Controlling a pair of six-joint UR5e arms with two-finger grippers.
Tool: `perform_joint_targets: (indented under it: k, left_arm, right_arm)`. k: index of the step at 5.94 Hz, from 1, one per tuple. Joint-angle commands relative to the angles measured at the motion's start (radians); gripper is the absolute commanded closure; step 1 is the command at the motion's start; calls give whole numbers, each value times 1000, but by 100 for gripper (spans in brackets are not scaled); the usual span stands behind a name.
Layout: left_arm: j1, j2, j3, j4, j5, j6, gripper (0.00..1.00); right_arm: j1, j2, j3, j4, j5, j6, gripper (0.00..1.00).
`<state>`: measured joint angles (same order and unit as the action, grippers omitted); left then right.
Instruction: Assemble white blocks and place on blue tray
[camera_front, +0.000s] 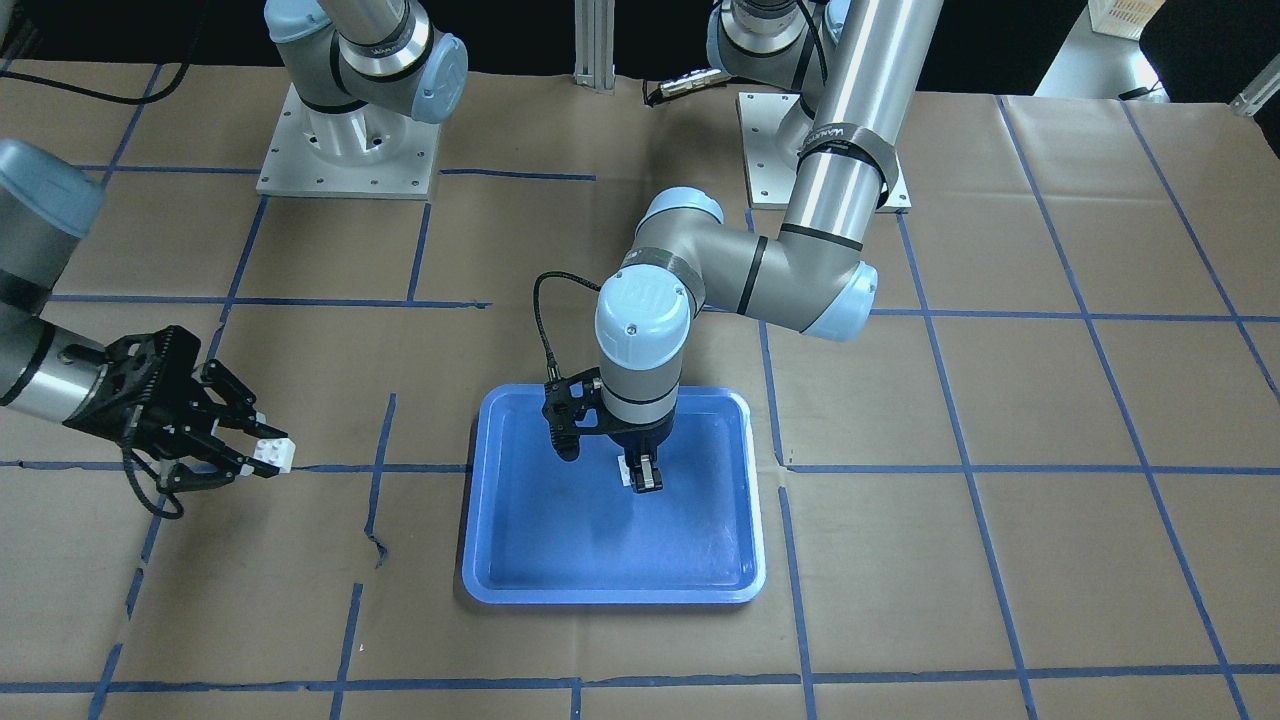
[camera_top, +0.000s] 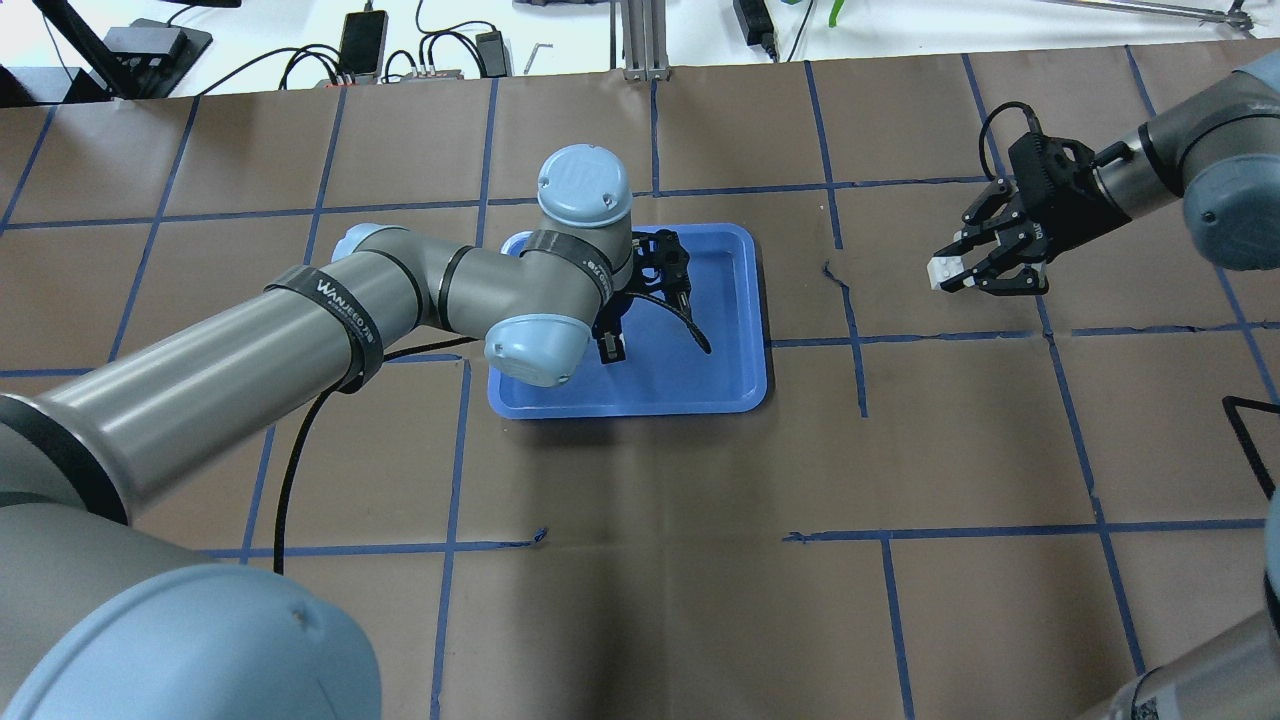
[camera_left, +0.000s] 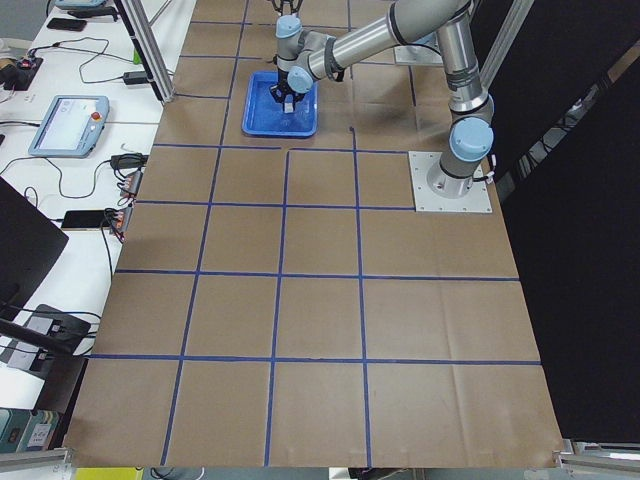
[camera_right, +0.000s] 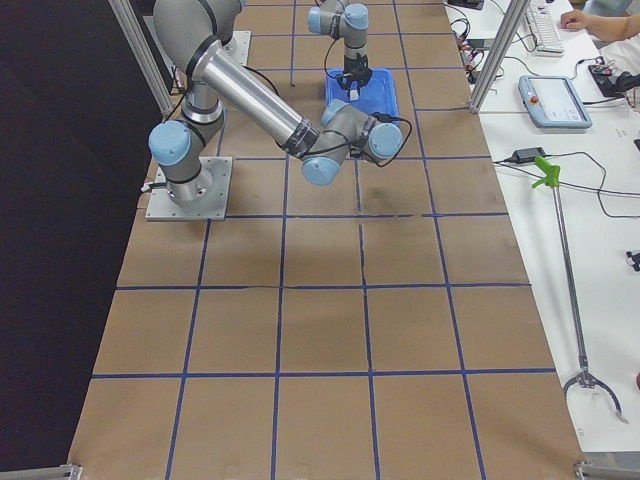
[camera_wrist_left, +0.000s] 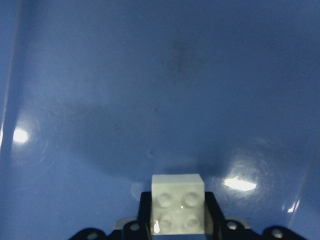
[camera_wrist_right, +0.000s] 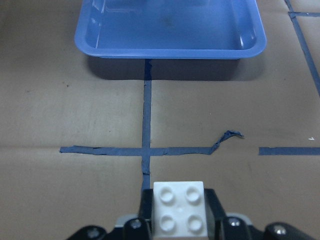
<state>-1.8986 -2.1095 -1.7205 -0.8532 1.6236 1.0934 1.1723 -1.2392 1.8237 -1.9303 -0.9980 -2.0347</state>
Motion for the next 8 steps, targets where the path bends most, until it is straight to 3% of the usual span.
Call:
perform_joint_targets:
  k: [1,2,4,6,8]
  left_arm:
    - [-2,-6,-4,2,-10,32,19]
    - [-2,-6,-4,0,-34,32,11]
    - [7,43,24,-76,-28,29,10]
    - [16,164,77,-305,-28,23,10]
    - [113,325,81,-563,-27,5,8]
  right_arm:
    - [70,-67,165,-250,42,204,67]
    - [93,-88,224,-371,57,312,67]
    - [96,-89,244,-418,59,327,67]
    - [162,-85,246,-420,59,324,67]
    - [249,-71,246,-455,65,333,67]
